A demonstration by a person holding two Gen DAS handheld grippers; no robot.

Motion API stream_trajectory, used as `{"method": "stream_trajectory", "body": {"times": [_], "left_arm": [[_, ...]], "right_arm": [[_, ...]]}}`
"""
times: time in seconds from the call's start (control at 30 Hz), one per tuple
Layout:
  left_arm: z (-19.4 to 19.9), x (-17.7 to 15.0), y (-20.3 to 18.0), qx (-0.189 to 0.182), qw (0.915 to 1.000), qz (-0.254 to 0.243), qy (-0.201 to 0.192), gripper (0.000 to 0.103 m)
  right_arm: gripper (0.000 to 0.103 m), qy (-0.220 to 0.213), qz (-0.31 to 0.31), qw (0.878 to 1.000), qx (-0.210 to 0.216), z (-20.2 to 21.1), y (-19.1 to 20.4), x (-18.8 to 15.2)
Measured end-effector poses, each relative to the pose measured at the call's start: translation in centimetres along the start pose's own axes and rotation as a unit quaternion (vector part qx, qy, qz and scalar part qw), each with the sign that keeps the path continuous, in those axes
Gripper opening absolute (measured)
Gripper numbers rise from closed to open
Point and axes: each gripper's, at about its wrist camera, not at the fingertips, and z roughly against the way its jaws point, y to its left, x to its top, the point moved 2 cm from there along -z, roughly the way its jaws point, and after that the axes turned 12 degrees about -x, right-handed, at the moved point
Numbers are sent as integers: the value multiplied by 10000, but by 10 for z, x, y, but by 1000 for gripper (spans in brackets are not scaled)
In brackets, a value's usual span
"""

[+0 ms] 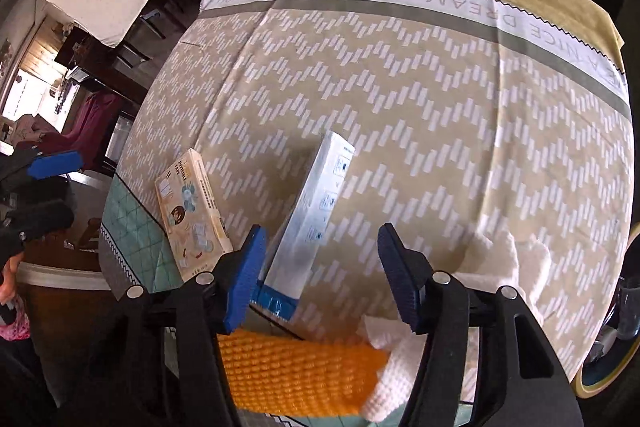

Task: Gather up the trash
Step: 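Grasp the white toothpaste tube with the right gripper and drop it in the bin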

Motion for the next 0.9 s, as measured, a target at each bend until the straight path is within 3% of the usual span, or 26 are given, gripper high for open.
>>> {"method": "stream_trajectory", "body": {"times": [0.23, 0.3, 0.4, 0.53, 0.73, 0.9], "left_arm": [[-4, -1, -1, -50, 9999, -88, 62, 71], [-6, -2, -2, -60, 9998, -137, 96, 71], [-9, -4, -5, -75, 9997, -165, 152, 71], [-12, -6, -7, -69, 9996, -203, 203, 71], [-21, -6, -11, -66, 9993, -235, 298, 71], [-35, -5, -18, -124, 9985, -317, 431, 71]], "right_arm": [[41, 216, 12, 9996, -163, -26, 17, 12], [27, 259, 41, 9995, -183, -31, 21, 14], [17, 236, 6, 9997, -95, -33, 22, 17], [16, 49, -111, 9998, 182, -18, 15, 18], [16, -621, -442, 9968, 238, 47, -36, 3], [16, -902, -1128, 9884, -475, 83, -132, -28]]}}
